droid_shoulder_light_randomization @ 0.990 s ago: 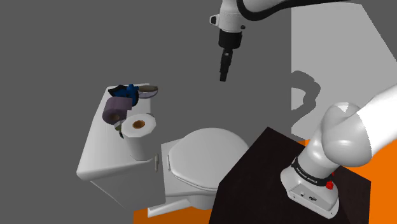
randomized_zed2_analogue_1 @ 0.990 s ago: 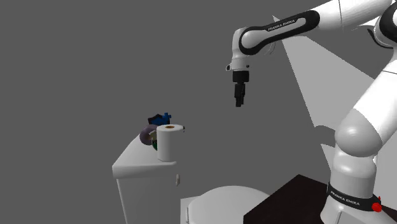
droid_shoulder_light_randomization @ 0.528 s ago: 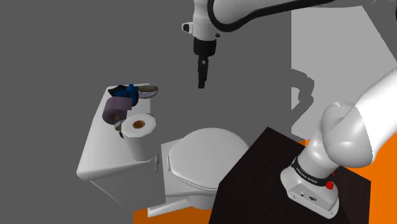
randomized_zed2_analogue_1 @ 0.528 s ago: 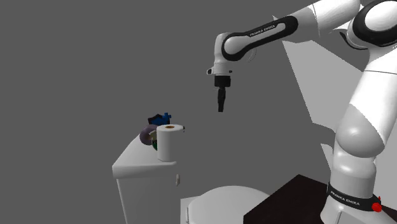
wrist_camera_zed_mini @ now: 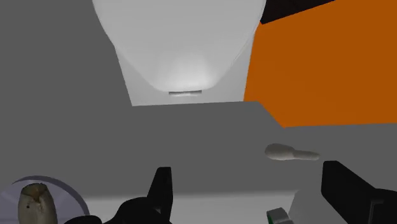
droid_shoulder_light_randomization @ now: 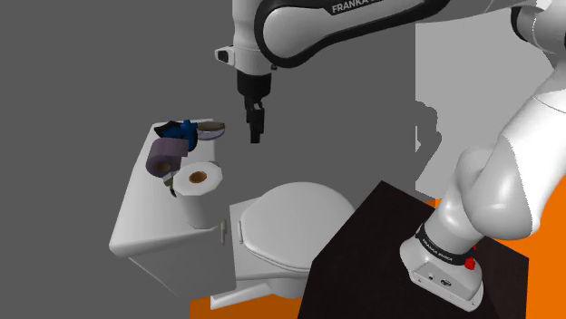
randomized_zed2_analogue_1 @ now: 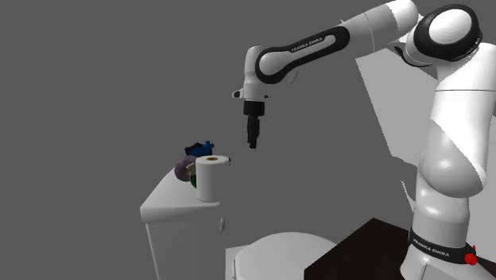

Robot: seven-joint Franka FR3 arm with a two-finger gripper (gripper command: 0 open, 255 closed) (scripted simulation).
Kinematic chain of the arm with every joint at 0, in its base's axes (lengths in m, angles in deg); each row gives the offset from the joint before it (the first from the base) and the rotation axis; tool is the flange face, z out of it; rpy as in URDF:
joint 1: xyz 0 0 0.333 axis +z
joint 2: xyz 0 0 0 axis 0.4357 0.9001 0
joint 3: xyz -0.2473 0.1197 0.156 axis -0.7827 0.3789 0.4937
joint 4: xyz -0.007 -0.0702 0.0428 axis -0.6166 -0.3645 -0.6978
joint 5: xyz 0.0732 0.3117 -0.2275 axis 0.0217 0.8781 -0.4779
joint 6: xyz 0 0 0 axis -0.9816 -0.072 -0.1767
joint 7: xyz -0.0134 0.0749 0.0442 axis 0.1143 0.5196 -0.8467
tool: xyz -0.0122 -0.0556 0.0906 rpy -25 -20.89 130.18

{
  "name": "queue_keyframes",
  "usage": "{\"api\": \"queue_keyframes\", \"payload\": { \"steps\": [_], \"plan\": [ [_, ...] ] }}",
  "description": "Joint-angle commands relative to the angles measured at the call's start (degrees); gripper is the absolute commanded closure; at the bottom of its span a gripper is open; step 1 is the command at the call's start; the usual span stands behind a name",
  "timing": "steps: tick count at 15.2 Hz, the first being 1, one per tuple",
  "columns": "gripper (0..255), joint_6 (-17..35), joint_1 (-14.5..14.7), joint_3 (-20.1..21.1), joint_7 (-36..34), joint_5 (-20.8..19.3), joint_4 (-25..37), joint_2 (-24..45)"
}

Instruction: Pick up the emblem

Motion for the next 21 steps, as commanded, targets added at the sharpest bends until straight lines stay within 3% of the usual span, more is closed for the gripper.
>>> {"api": "queue_keyframes", "payload": {
  "steps": [1,8,17,18,21],
  "plan": [
    [0,0.96,1.14,1.14,1.34,-0.29,2.28,2.76],
    [0,3.38,4.77,4.7,5.55,-1.93,9.22,10.84],
    [0,8.89,4.84,4.62,5.28,-2.39,5.04,12.21],
    [255,8.96,4.78,4.59,5.37,-2.35,4.89,12.13],
    [255,8.92,4.82,4.62,5.31,-2.34,4.85,12.06]
  ]
}}
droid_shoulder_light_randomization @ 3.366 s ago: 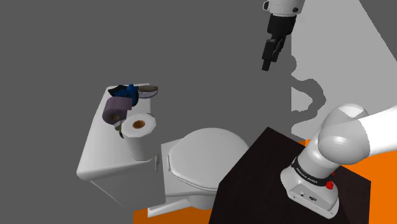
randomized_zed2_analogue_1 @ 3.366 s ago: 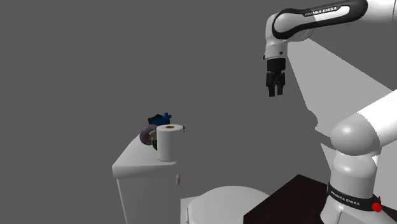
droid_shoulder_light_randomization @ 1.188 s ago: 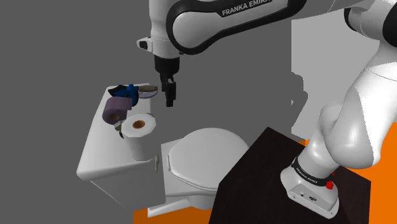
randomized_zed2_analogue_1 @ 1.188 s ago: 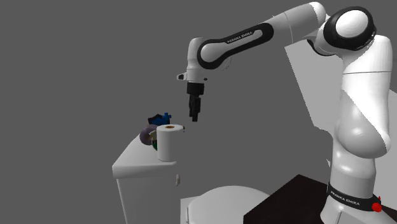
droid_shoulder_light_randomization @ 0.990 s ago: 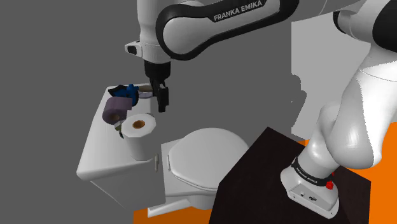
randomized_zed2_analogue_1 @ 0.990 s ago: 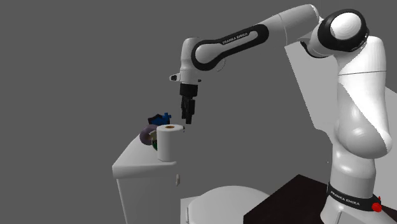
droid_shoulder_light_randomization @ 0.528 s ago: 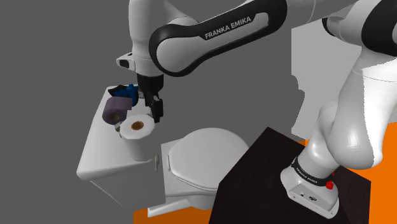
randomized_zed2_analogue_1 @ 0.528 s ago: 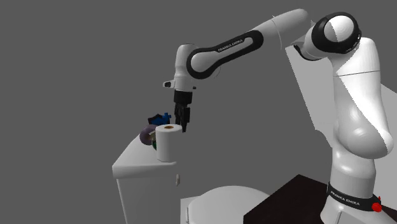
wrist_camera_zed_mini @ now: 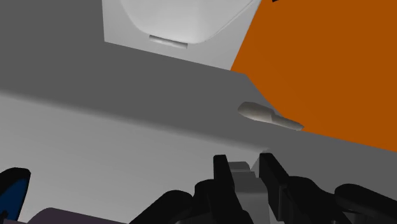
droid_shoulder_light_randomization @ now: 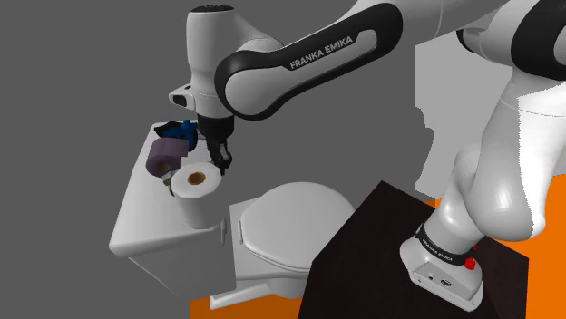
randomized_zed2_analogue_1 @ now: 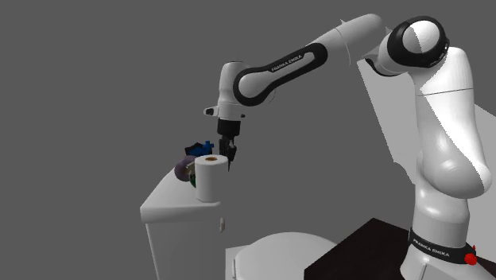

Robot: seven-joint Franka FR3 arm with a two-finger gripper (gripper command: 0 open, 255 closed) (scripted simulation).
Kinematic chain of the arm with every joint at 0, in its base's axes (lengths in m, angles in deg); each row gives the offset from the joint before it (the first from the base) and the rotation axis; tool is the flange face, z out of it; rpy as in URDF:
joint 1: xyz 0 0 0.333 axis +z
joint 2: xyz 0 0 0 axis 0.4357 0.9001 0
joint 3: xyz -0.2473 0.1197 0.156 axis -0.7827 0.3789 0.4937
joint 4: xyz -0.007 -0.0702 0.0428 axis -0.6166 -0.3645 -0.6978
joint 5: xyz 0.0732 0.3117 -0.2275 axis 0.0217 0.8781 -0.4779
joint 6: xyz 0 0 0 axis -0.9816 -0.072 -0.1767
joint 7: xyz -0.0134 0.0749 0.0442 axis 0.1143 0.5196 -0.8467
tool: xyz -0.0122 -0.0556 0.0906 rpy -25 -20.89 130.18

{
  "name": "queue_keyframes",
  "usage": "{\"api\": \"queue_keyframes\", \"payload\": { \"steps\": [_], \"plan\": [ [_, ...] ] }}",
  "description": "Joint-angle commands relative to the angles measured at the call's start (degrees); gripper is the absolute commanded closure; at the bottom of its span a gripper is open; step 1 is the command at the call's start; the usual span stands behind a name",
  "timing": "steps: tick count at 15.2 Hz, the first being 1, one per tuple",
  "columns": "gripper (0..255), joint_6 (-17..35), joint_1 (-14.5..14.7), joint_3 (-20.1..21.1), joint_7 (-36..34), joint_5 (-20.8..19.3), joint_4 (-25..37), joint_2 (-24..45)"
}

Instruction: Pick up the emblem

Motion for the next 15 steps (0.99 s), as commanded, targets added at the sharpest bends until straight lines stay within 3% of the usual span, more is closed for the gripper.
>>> {"api": "queue_keyframes", "payload": {
  "steps": [1,6,15],
  "plan": [
    [255,0.02,0.01,0.01,-0.01,0.0,0.0,0.01],
    [255,-0.01,0.03,0.0,-0.04,-0.05,0.19,0.17],
    [255,-6.56,-0.04,0.09,0.27,0.47,5.23,-1.38]
  ]
}}
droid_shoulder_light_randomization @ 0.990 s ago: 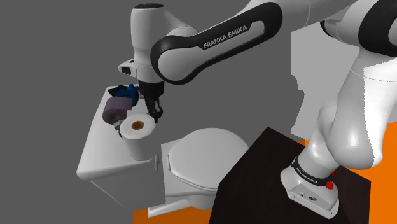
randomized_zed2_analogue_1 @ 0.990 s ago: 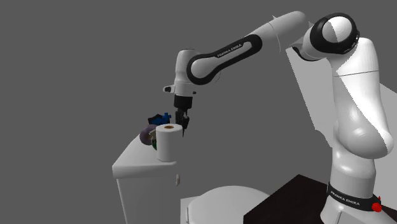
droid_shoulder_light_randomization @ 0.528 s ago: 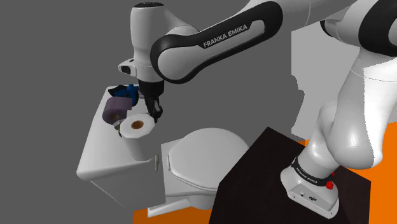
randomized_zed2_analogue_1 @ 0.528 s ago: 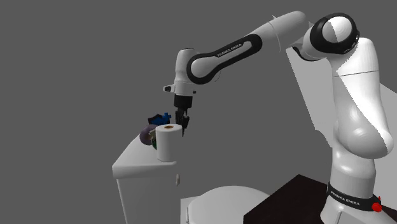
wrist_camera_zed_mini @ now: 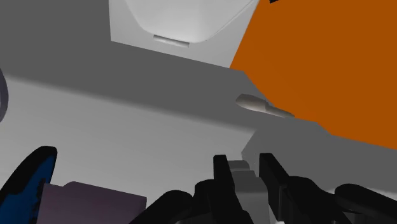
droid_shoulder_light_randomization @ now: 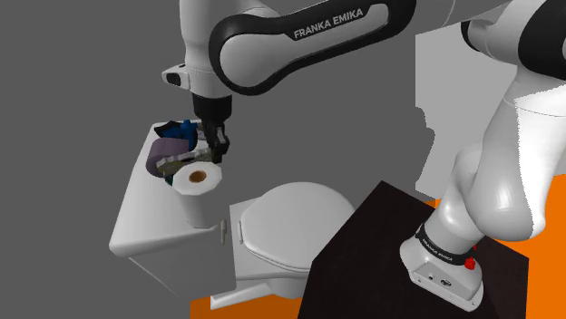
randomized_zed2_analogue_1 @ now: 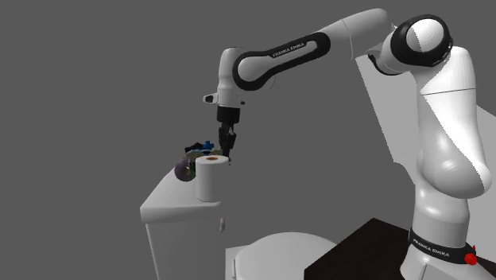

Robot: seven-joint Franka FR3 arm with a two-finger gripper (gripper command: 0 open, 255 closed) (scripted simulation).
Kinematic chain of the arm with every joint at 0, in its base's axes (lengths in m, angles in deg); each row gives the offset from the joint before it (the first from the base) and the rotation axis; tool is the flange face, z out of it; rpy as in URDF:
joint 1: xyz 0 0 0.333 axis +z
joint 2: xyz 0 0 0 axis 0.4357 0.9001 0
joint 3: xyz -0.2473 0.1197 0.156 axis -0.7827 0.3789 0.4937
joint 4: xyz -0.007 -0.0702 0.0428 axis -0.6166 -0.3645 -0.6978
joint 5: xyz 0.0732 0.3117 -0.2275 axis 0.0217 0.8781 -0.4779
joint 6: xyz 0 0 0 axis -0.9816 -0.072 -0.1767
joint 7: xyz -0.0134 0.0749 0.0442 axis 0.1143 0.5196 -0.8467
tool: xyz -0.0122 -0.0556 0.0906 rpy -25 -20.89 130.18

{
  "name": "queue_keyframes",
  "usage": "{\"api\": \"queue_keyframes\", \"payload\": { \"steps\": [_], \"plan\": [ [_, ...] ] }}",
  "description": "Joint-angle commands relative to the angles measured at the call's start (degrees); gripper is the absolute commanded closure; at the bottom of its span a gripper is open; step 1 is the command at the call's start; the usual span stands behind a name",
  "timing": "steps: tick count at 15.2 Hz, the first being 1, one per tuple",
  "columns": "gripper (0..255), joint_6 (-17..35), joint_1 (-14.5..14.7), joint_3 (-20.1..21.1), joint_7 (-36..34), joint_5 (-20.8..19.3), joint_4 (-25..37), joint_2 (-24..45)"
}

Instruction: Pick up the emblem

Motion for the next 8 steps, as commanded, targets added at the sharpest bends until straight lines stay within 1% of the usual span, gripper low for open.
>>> {"api": "queue_keyframes", "payload": {
  "steps": [1,6,8],
  "plan": [
    [255,-1.52,0.01,0.03,0.02,0.08,1.24,-0.29],
    [255,-5.27,0.02,0.06,0.09,0.21,4.63,-0.66],
    [255,-5.38,0.02,0.07,0.09,0.21,4.73,-0.67]
  ]
}}
